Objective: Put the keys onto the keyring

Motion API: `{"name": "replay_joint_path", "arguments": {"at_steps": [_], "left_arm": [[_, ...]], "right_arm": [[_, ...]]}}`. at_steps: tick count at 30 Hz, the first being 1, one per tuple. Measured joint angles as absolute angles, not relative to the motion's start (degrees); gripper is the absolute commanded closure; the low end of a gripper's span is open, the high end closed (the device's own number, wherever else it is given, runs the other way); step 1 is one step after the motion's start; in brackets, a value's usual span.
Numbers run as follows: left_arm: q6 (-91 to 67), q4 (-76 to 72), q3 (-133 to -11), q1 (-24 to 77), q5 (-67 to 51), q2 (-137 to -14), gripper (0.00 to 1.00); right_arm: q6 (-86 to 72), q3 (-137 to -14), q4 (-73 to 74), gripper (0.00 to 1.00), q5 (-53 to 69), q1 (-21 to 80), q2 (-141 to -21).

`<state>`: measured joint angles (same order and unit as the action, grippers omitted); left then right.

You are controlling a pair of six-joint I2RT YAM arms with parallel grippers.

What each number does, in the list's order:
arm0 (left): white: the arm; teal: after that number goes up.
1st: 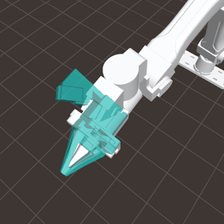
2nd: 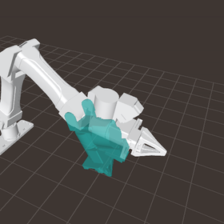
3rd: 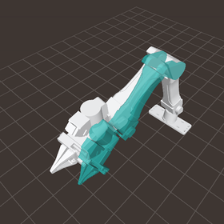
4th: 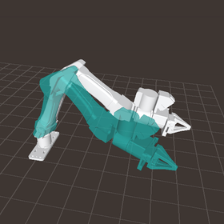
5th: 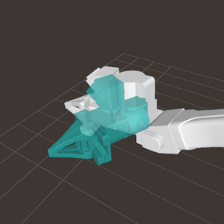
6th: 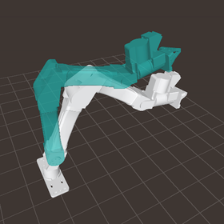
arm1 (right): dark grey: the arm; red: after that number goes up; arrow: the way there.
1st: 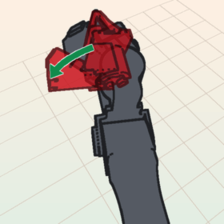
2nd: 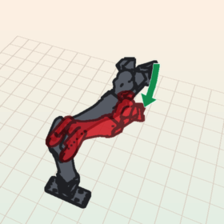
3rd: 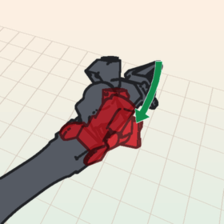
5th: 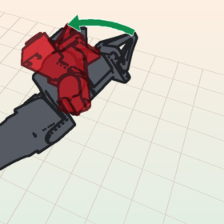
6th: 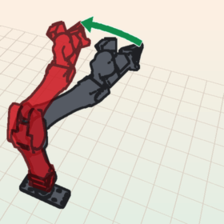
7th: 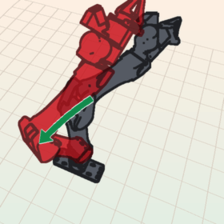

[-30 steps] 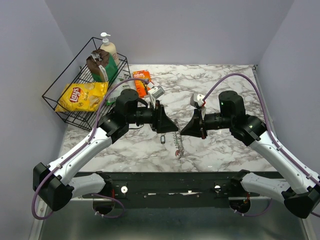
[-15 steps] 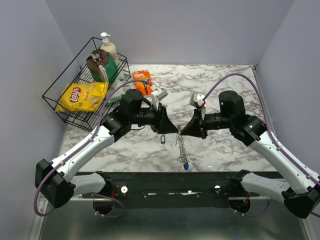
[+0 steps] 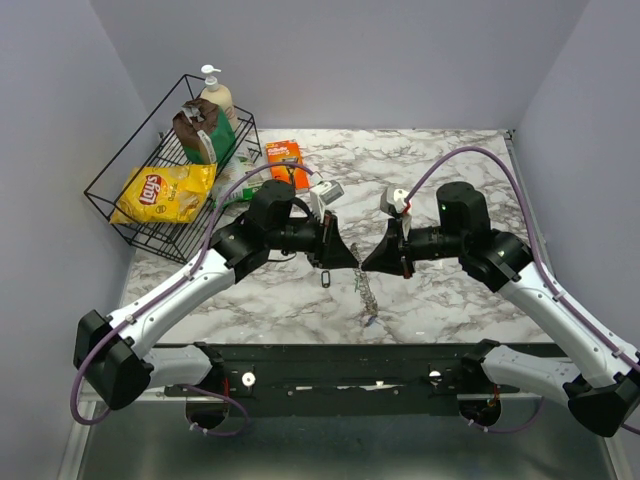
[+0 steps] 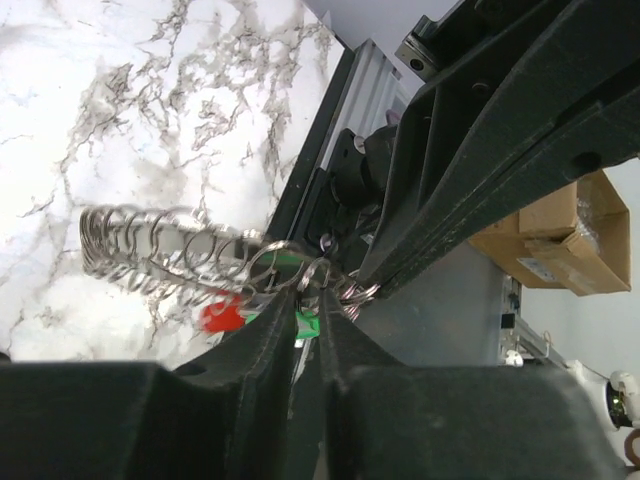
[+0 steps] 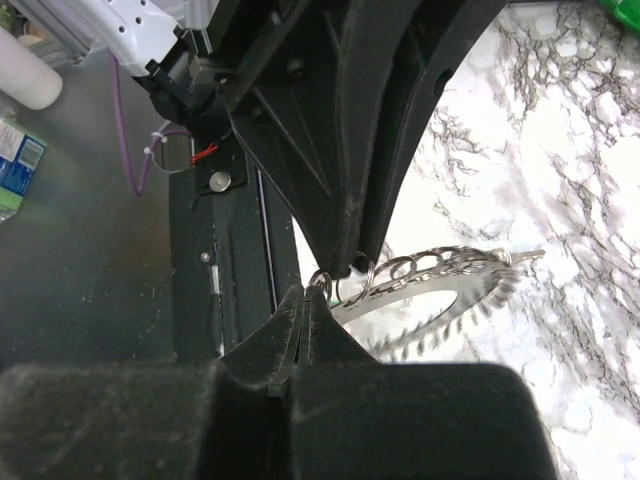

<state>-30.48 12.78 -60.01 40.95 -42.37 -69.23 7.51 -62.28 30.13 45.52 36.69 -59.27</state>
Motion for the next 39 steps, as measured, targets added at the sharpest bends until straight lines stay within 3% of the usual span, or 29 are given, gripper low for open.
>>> {"name": "replay_joint_path", "arguments": {"at_steps": [1, 4, 27, 39], "left_arm": [[-30.44, 12.82, -60.16, 41.25, -42.26, -69.63, 0.95], [-29.91, 13.04, -60.47, 42.06, -41.93, -70.08, 1.00], [-15.33, 37.36, -76.36, 45.54, -31.75, -74.46, 1.00], [-9.98, 40.10, -77.47, 46.81, -28.84, -74.46, 1.00]], "right_arm": [[7.51, -62.28, 30.06, 0.99, 45.45, 36.69, -59.27], [7.53, -62.22, 30.04, 0.99, 45.23, 36.69, -59.24], [5.37, -57.76, 24.80, 0.99, 46.13, 37.21, -57.80], [5.37, -56.07, 23.46, 0.99, 46.00, 37.30, -55.68]]}}
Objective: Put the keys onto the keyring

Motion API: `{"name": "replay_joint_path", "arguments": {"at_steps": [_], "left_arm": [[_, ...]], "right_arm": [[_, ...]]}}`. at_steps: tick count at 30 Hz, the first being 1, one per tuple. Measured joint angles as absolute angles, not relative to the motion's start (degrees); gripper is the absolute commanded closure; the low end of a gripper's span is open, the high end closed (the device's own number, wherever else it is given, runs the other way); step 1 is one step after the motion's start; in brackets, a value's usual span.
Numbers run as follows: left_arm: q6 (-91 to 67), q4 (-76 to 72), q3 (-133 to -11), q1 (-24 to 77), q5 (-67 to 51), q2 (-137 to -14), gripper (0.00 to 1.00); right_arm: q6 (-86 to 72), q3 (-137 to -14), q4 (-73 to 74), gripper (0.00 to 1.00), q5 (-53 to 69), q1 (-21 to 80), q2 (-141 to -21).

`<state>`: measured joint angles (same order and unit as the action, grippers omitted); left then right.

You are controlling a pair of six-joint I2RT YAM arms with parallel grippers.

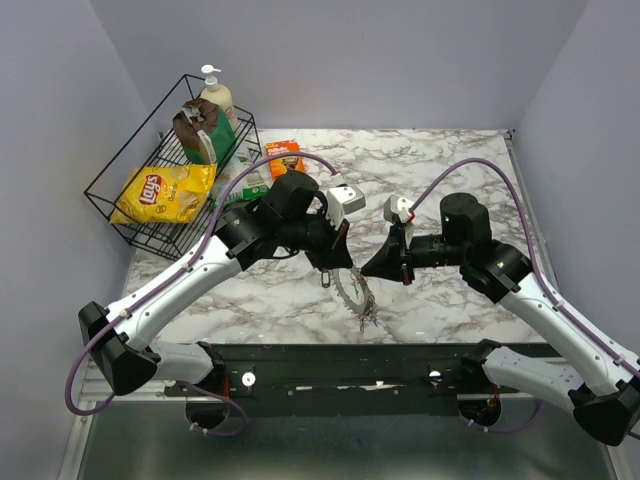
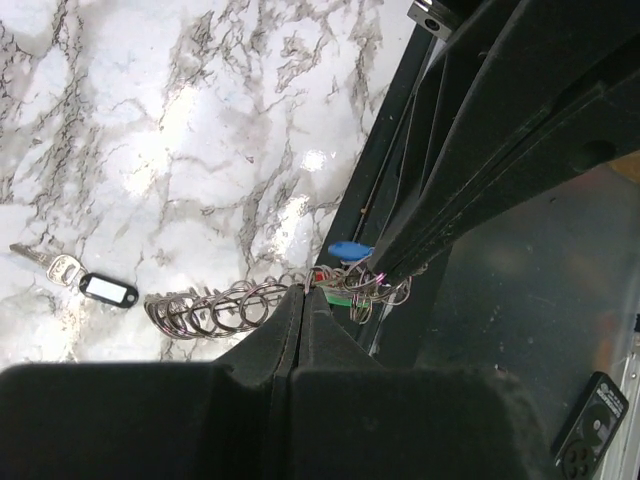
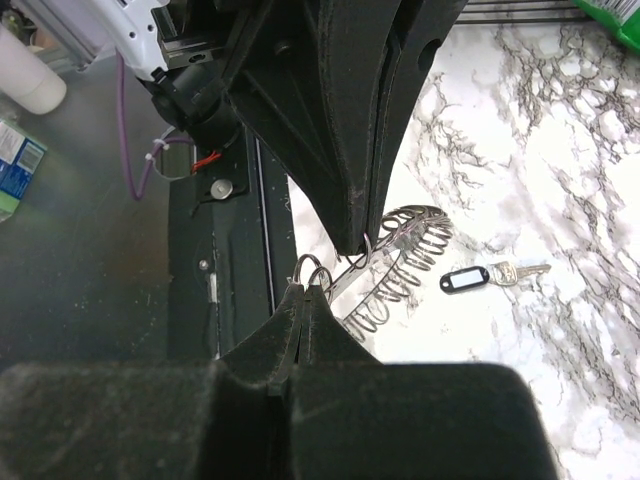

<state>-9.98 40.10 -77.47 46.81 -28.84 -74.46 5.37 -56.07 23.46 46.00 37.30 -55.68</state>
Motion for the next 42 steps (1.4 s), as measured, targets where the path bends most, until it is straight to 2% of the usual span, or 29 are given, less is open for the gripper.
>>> {"name": "replay_joint_path", "arguments": {"at_steps": [12, 21, 24, 27, 28, 31, 37, 42], "left_arm": [[-7.99, 39.99, -77.32, 47.00, -27.38, -73.76, 1.00], [-6.11, 36.18, -74.04, 47.44, -25.26, -68.14, 0.90], [-5.65, 35.46, -73.30, 47.46, -24.91, -67.44, 0.82], [-4.86, 35.16, -72.86, 47.40, -23.20, -67.44, 0.64], [-4.60, 35.20, -72.71, 47.18, -22.50, -67.40, 0.49], [-3.70, 35.33, -72.36, 46.26, -19.88, -67.40, 0.38], [-3.20, 34.94, -72.05, 46.09, -18.63, -66.06, 0.27], [-2.79, 32.62, -70.83, 46.06, -19.68, -62.65, 0.24]], "right_arm": [[4.97, -55.42, 21.82, 0.99, 46.19, 37.30, -55.55], [4.95, -55.44, 18.48, 0.99, 47.86, 37.45, -54.76], [4.91, -55.44, 18.17, 0.99, 48.42, 37.45, -54.72], [4.47, -55.44, 18.59, 0.99, 49.43, 37.45, -54.57], [4.32, -55.44, 19.16, 0.99, 49.71, 37.43, -54.35], [3.81, -55.44, 20.21, 0.99, 51.33, 37.45, -53.28], [3.25, -55.44, 20.32, 0.99, 52.40, 37.45, -52.58], [3.03, -55.44, 20.67, 0.99, 52.58, 37.45, -52.58]]}}
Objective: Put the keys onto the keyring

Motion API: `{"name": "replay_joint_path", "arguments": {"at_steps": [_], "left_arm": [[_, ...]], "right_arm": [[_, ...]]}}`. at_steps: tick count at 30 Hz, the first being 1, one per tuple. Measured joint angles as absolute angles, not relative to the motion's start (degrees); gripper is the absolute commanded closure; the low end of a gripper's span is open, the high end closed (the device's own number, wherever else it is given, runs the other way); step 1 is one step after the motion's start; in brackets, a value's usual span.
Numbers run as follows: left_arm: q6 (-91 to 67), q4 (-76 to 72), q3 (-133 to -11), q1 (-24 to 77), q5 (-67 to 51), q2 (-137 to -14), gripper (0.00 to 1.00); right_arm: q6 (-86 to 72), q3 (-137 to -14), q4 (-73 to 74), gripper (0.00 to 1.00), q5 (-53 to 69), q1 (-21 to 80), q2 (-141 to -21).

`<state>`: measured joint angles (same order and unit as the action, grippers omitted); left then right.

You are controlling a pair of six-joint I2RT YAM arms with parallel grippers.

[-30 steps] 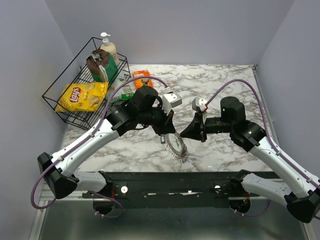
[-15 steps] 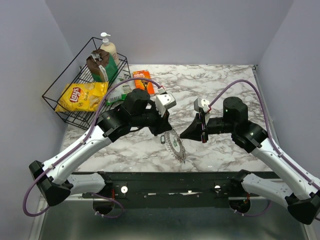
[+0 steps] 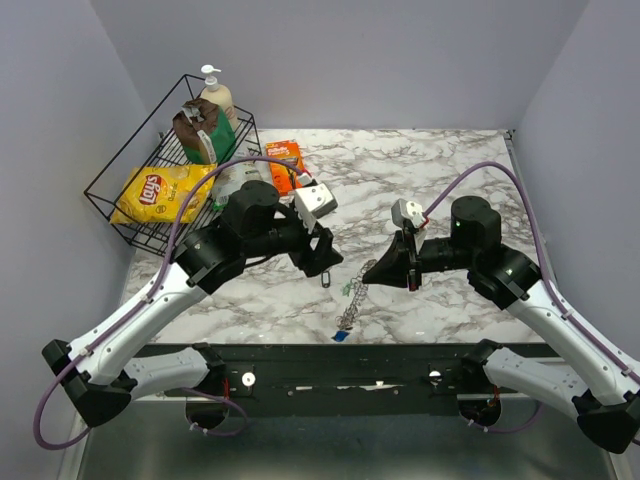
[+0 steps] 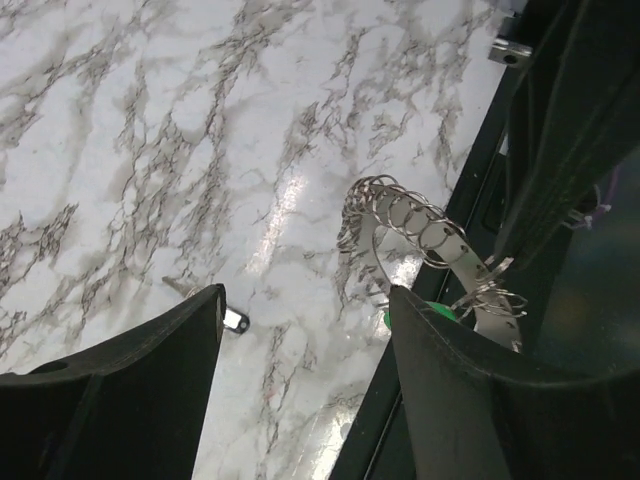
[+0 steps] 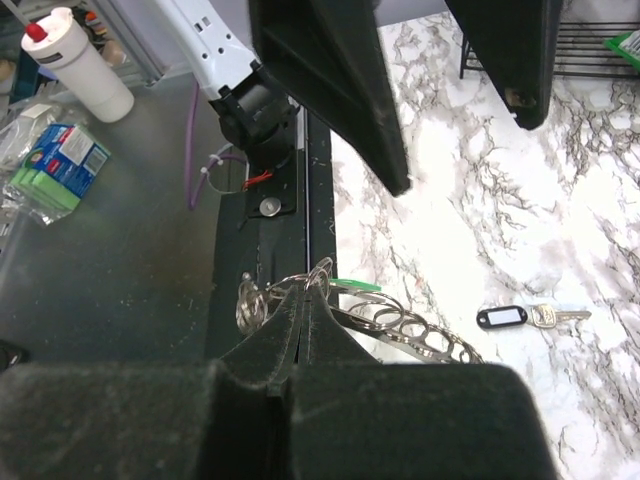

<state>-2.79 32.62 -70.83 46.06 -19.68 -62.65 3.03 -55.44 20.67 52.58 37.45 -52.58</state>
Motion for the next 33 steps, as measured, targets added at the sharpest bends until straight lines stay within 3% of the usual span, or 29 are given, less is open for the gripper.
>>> {"name": "replay_joint_path", "arguments": {"at_steps": [12, 23, 33], "left_arm": [[0.05, 27.62, -67.83, 46.09, -31.42, -56.40, 0.24], [0.62, 24.99, -67.24, 46.09, -33.47, -58.24, 0.25], [-1.69, 15.11, -55.96, 46.09, -33.47, -59.86, 0.24]], "right_arm": [[3.03, -55.44, 20.69, 0.99, 53.30, 37.45, -52.60], [3.01, -55.05, 20.47, 0.99, 53.17, 37.45, -53.19], [1.96, -50.81, 20.05, 0.99, 52.29, 37.45, -55.02]]}}
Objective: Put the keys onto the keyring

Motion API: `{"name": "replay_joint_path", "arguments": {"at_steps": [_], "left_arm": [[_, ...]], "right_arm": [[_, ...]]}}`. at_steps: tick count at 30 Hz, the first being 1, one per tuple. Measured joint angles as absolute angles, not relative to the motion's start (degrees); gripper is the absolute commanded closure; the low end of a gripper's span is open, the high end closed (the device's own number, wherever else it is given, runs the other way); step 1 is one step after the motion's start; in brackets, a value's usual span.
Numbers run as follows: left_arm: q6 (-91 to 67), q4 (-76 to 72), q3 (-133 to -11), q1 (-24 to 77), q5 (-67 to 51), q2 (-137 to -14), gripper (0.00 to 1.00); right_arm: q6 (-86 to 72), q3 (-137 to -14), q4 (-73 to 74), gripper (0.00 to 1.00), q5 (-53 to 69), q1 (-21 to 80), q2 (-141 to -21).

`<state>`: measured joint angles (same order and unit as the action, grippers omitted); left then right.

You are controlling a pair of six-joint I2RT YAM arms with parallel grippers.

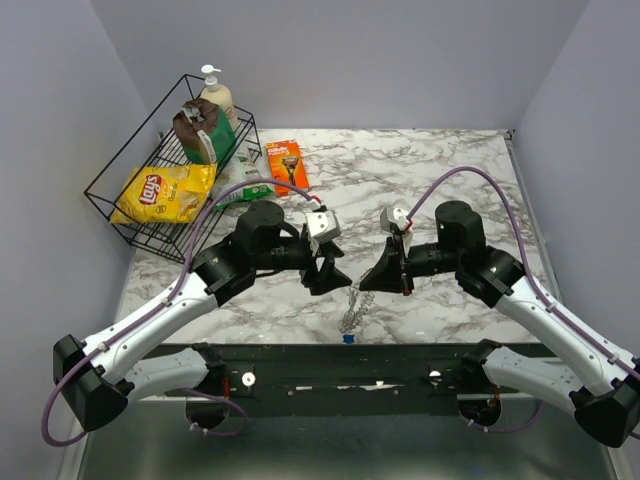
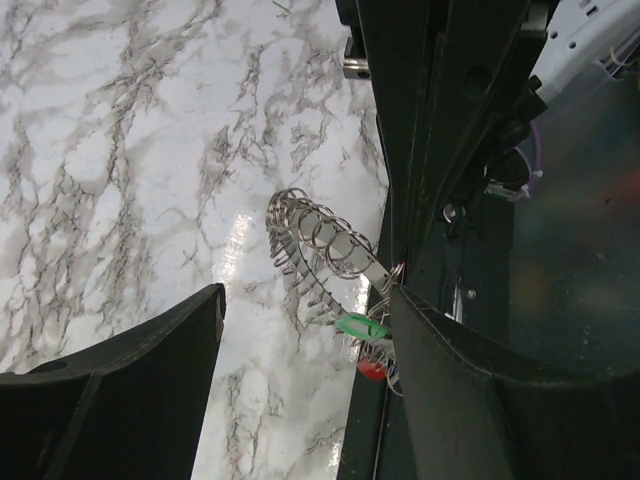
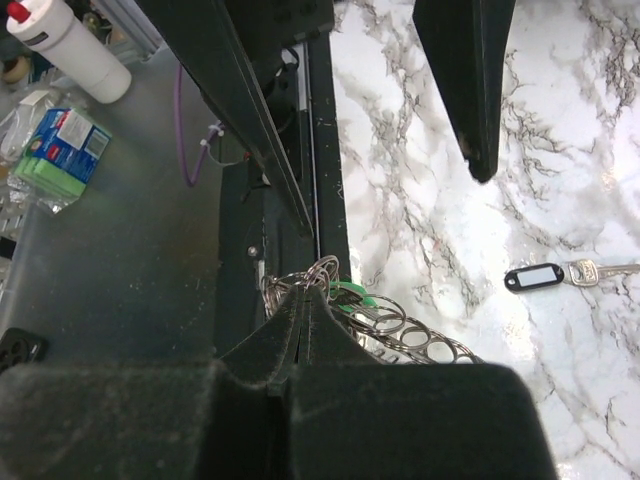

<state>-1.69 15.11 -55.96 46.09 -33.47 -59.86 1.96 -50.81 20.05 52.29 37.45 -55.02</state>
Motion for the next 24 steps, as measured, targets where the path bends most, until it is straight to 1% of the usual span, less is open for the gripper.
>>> {"name": "replay_joint_path", "arguments": {"at_steps": [4, 9, 13, 20, 24], "left_arm": [[0.03, 11.35, -53.08, 46.09, -36.84, -59.83, 0.24], [2.55, 8.38, -52.95, 46.09, -42.54, -59.59, 0.27], [3.92, 7.35, -52.86, 46.09, -45.74, -59.11, 0.35], [5.93, 6.50, -52.36, 46.09, -46.94, -57.76, 0.48], [6.44, 6.48, -52.36, 46.09, -46.98, -58.00, 0.51]], "right_arm": [[1.96, -50.81, 19.73, 0.99, 52.27, 37.45, -55.09], [1.96, -50.81, 19.70, 0.99, 52.31, 37.45, -55.20], [1.96, -50.81, 19.62, 0.99, 52.38, 37.45, -55.20], [1.96, -50.81, 19.57, 0.99, 53.25, 37.45, -55.20], [1.98, -50.81, 19.57, 0.99, 53.74, 37.45, -55.20]]}}
